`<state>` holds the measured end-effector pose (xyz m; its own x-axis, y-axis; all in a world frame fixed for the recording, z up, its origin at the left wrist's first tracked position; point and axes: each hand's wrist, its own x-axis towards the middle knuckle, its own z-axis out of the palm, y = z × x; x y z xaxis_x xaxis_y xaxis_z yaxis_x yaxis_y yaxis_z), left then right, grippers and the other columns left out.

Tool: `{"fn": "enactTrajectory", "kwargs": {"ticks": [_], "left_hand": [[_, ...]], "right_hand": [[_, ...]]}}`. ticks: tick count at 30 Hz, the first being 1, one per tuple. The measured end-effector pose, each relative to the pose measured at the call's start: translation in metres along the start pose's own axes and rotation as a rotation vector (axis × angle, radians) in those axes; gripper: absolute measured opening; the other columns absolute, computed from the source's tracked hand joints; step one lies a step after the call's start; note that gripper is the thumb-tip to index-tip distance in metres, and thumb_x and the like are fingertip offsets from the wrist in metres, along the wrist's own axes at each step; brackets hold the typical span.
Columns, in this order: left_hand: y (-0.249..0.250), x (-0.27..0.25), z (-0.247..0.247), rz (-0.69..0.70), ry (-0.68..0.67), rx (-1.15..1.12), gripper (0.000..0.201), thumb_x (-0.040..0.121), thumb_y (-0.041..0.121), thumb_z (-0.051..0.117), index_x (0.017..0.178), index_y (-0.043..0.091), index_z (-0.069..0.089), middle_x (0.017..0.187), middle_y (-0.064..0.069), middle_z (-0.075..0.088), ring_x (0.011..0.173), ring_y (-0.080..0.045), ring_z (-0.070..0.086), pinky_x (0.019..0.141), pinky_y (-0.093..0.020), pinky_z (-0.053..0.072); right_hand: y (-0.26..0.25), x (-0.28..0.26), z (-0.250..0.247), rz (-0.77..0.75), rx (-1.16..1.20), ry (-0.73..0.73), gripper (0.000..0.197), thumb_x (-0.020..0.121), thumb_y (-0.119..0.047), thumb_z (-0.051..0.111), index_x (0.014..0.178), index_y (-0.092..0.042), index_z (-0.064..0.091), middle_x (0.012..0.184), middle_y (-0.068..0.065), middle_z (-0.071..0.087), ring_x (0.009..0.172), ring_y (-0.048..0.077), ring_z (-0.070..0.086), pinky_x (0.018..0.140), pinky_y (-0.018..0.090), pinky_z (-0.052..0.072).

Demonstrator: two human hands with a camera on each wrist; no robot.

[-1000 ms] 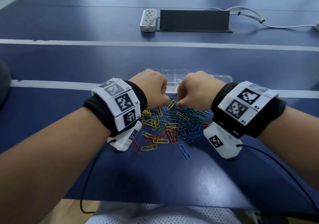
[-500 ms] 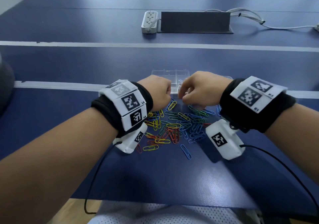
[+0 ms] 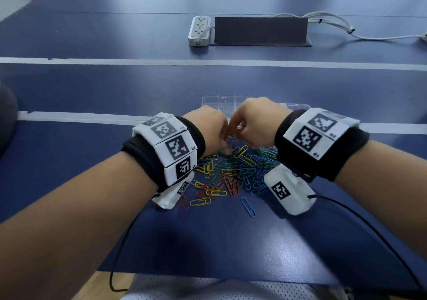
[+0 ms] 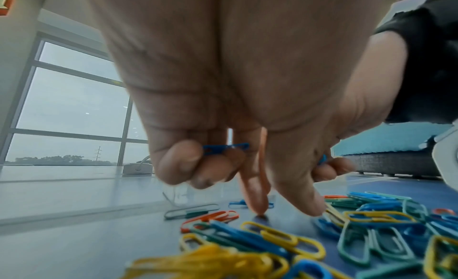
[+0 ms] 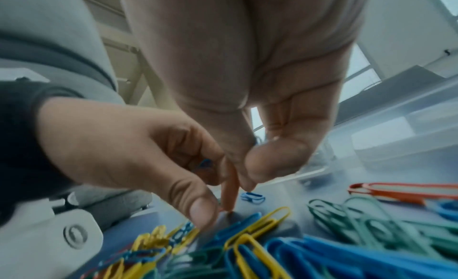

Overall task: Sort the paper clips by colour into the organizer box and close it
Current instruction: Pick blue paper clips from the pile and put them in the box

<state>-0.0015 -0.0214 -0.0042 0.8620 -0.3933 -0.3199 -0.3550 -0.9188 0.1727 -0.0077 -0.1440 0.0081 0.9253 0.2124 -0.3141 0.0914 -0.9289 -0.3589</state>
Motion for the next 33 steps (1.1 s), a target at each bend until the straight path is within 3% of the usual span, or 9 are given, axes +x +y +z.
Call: {"fn": "enactTrajectory", "kwargs": {"ticks": [3, 5, 8, 15, 21, 23, 26, 29, 33], "left_hand": [[-0.002, 0.000, 0.000, -0.008, 0.012, -0.023, 0.024, 0.080, 0.033, 0.067, 0.097, 0.016, 0.071, 0.103, -0.008, 0.068, 0.093, -0.025, 0.060, 0.072, -0.028, 0.043], [-0.001, 0.001, 0.001, -0.003, 0.030, -0.019, 0.028, 0.080, 0.036, 0.066, 0.099, 0.015, 0.072, 0.104, -0.010, 0.068, 0.097, -0.027, 0.061, 0.073, -0.029, 0.045], [0.006, 0.000, 0.003, 0.021, 0.030, 0.006, 0.034, 0.079, 0.041, 0.067, 0.101, 0.015, 0.072, 0.102, -0.009, 0.068, 0.091, -0.025, 0.060, 0.068, -0.028, 0.041], [0.010, 0.000, 0.005, 0.067, 0.009, 0.080, 0.026, 0.083, 0.022, 0.057, 0.102, 0.011, 0.070, 0.102, -0.009, 0.070, 0.094, -0.027, 0.064, 0.073, -0.032, 0.049], [0.000, -0.005, 0.005, 0.024, 0.017, 0.028, 0.024, 0.078, 0.028, 0.061, 0.087, 0.008, 0.069, 0.087, -0.007, 0.069, 0.085, -0.026, 0.063, 0.071, -0.032, 0.052], [-0.002, -0.005, 0.001, 0.010, 0.035, -0.016, 0.017, 0.079, 0.028, 0.062, 0.078, 0.011, 0.063, 0.077, -0.001, 0.061, 0.078, -0.021, 0.058, 0.065, -0.028, 0.046], [-0.007, -0.005, -0.006, -0.001, 0.077, -0.091, 0.020, 0.077, 0.025, 0.061, 0.064, 0.022, 0.047, 0.065, 0.008, 0.048, 0.069, -0.016, 0.047, 0.060, -0.024, 0.037], [-0.015, -0.003, -0.016, -0.015, 0.149, -0.136, 0.005, 0.078, 0.019, 0.060, 0.075, 0.020, 0.056, 0.066, 0.010, 0.048, 0.075, -0.017, 0.048, 0.069, -0.023, 0.037], [-0.017, 0.005, -0.023, -0.017, 0.223, -0.146, 0.023, 0.083, 0.012, 0.054, 0.101, 0.015, 0.067, 0.096, -0.004, 0.065, 0.098, -0.024, 0.058, 0.083, -0.026, 0.043]], "right_hand": [[-0.003, 0.002, 0.005, -0.041, -0.070, 0.019, 0.024, 0.085, -0.016, 0.057, 0.101, -0.020, 0.075, 0.090, 0.010, 0.068, 0.085, 0.029, 0.063, 0.069, 0.027, 0.050], [-0.001, 0.004, 0.006, -0.041, -0.072, 0.040, 0.020, 0.082, -0.015, 0.060, 0.095, -0.017, 0.076, 0.099, 0.015, 0.069, 0.090, 0.033, 0.065, 0.070, 0.028, 0.047], [0.004, 0.005, 0.004, -0.019, -0.110, 0.054, 0.017, 0.079, -0.013, 0.064, 0.091, -0.013, 0.076, 0.095, 0.015, 0.071, 0.088, 0.032, 0.065, 0.068, 0.028, 0.047], [0.002, 0.006, 0.008, -0.038, -0.206, 0.069, 0.020, 0.075, -0.024, 0.076, 0.092, -0.015, 0.077, 0.084, 0.008, 0.066, 0.078, 0.027, 0.061, 0.063, 0.026, 0.041], [-0.001, 0.002, 0.009, -0.048, -0.227, 0.054, 0.014, 0.081, -0.014, 0.063, 0.087, -0.009, 0.074, 0.082, 0.010, 0.064, 0.080, 0.029, 0.062, 0.062, 0.027, 0.042], [0.000, 0.000, 0.004, -0.007, -0.201, 0.028, 0.010, 0.080, -0.016, 0.064, 0.082, -0.011, 0.073, 0.077, 0.007, 0.064, 0.080, 0.026, 0.063, 0.063, 0.028, 0.046], [0.002, 0.001, -0.007, 0.062, -0.097, -0.035, 0.012, 0.075, -0.010, 0.061, 0.073, -0.010, 0.073, 0.059, 0.003, 0.065, 0.064, 0.019, 0.062, 0.072, 0.031, 0.059], [0.003, 0.003, -0.015, 0.093, -0.009, -0.012, 0.017, 0.070, -0.008, 0.061, 0.077, -0.008, 0.077, 0.062, 0.004, 0.066, 0.059, 0.015, 0.059, 0.081, 0.040, 0.060], [-0.004, 0.010, -0.026, 0.114, 0.022, 0.053, 0.019, 0.072, -0.006, 0.059, 0.080, -0.011, 0.076, 0.058, 0.003, 0.063, 0.061, 0.017, 0.060, 0.083, 0.039, 0.059]]}}
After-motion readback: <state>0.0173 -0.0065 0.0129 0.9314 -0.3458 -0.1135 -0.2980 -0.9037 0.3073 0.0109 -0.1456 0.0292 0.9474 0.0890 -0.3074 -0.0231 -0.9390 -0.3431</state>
